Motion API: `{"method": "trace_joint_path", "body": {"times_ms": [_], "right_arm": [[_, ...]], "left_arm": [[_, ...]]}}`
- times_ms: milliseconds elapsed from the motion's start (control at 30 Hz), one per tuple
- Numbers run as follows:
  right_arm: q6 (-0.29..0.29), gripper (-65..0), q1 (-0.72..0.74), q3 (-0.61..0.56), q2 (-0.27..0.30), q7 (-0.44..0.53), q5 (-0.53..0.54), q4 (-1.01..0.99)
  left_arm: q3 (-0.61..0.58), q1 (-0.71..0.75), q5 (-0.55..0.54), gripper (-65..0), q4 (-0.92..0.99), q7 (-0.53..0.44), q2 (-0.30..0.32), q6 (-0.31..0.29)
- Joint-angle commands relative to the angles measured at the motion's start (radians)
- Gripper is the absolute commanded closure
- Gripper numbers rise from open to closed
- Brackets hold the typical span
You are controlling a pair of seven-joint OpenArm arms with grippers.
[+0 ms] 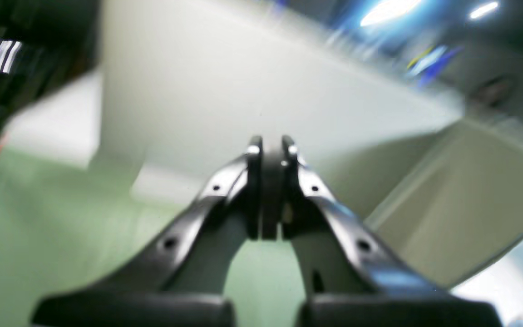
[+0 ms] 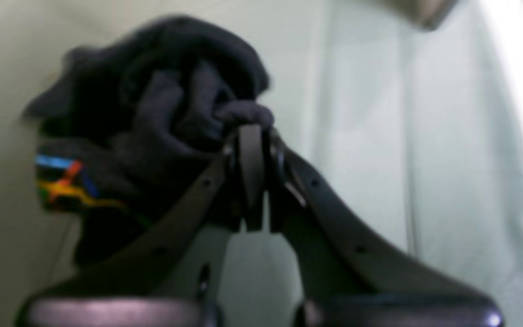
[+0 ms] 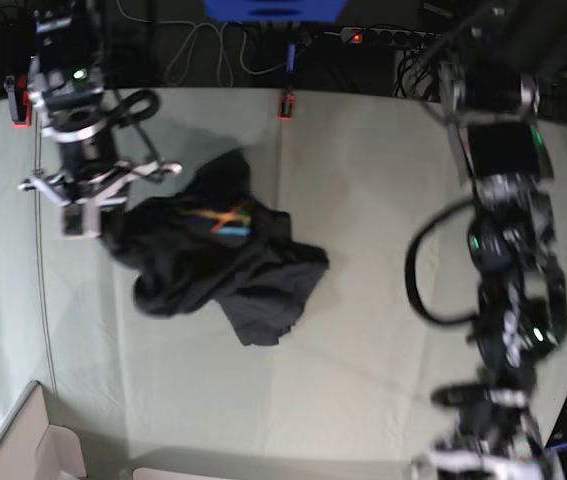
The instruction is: Layout the t-shirt on the table in an organized manner, then fold the t-shirt properly
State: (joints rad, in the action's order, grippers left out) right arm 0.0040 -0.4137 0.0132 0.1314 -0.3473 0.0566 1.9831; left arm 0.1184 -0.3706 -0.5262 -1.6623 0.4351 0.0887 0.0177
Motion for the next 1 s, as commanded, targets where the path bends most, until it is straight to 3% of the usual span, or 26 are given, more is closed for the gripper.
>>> {"method": "trace_joint_path", "body": {"times_ms": [0,100,233,500,567,667,733,967], "right_arm": [[-0.002,0.0,0.006,0.024,0.004,0.03,0.024,0.012],[-0.002,0.0,0.023,0.11,0.004,0.03,0.096,-0.003],[-0.002,0.0,0.032,0.179,0.004,0.03,0.174,-0.031],[0.0,0.0,0.026,0.172,0.003,0.029,0.176,-0.04],[0.0,0.0,0.025,0.172,0.003,0.029,0.176,-0.04],[0.0,0.0,0.025,0.17,0.003,0.027,0.176,-0.04],[0.0,0.0,0.023,0.17,0.003,0.027,0.176,-0.04],[0.001,0.0,0.023,0.17,0.003,0.027,0.176,-0.06]], "left_arm": [[-0.009,0.0,-0.015,-0.2,-0.012,-0.028,0.001,-0.02],[-0.015,0.094,-0.015,-0.4,0.032,-0.025,-0.007,-0.02],[-0.119,0.17,-0.008,-0.5,0.184,-0.022,-0.004,-0.02],[-0.44,0.189,-0.015,-0.8,0.471,-0.022,-0.007,-0.02],[-0.524,0.189,-0.015,-5.2,0.472,-0.022,-0.007,-0.02],[-0.595,0.2,-0.016,-21.7,0.469,-0.02,-0.007,-0.014],[-0.61,0.213,-0.015,-29.1,0.466,-0.025,-0.007,-0.019],[-0.612,0.209,-0.004,-31.8,0.48,-0.026,-0.005,-0.015]]}}
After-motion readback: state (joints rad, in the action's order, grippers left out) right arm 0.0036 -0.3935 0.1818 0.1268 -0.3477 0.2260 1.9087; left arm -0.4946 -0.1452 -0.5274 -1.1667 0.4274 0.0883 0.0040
